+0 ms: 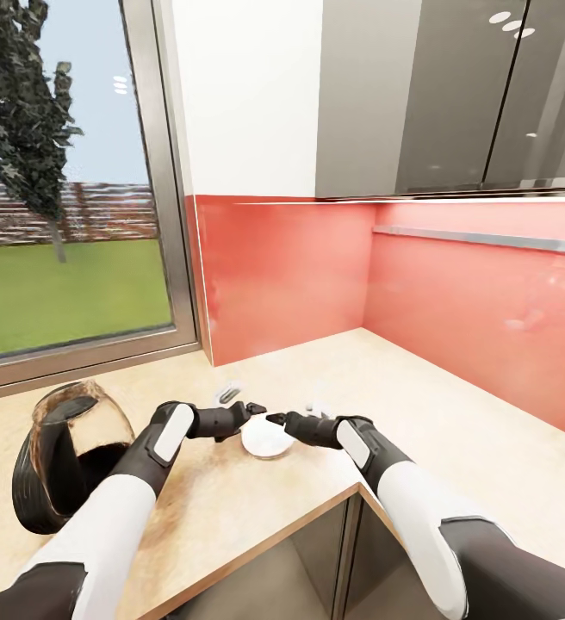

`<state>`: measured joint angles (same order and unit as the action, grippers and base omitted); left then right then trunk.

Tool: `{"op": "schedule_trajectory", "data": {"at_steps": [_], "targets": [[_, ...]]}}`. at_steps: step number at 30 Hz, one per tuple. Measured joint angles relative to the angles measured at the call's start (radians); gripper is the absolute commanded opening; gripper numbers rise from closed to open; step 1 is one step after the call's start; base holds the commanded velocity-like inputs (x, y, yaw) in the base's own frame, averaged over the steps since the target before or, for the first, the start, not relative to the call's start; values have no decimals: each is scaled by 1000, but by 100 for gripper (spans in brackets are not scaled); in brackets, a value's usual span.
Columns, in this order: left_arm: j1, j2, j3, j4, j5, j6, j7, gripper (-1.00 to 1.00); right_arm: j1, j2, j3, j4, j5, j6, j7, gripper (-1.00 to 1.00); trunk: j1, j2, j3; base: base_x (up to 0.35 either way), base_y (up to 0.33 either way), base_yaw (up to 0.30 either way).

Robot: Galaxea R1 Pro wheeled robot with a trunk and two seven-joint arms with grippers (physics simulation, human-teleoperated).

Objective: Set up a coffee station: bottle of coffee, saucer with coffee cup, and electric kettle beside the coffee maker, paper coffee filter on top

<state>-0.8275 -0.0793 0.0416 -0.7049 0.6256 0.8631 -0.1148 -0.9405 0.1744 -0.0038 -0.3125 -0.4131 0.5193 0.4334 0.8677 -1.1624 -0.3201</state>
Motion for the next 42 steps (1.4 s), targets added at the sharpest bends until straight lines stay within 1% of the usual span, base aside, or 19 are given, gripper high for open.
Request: {"op": "schedule_trajectory", "data": {"at_steps": [3,6,12,17,19,20,23,42], "targets": [[0,-1,0,12,0,-1,-3,100,1,0,-1,19,0,-31,1,100,0,0,0,0,0,0],[-1,-1,2,31,5,-4,-10,100,2,0,-3,58,-4,-54,2,100,0,0,0,0,0,0],[-1,0,3,38,12,-3,-7,100,2,0,0,63,-5,-56,2,100,0,0,0,0,0,0],[-1,-1,1,37,11,-2,-5,100,2,0,0,63,-5,-56,2,100,0,0,0,0,0,0],[-1,-1,1,37,17,-2,-6,100,2,0,0,63,-5,-57,2,100,0,0,0,0,0,0],[-1,-1,1,37,25,-2,-5,100,2,0,0,63,-5,-57,2,-100,0,0,0,0,0,0],[0,-1,1,36,41,-1,-3,100,2,0,0,62,-4,-56,2,-100,0,0,0,0,0,0],[0,3,2,24,40,1,1,100,2,0,-1,62,-6,-56,3,-100,0,0,0,0,0,0]]}}
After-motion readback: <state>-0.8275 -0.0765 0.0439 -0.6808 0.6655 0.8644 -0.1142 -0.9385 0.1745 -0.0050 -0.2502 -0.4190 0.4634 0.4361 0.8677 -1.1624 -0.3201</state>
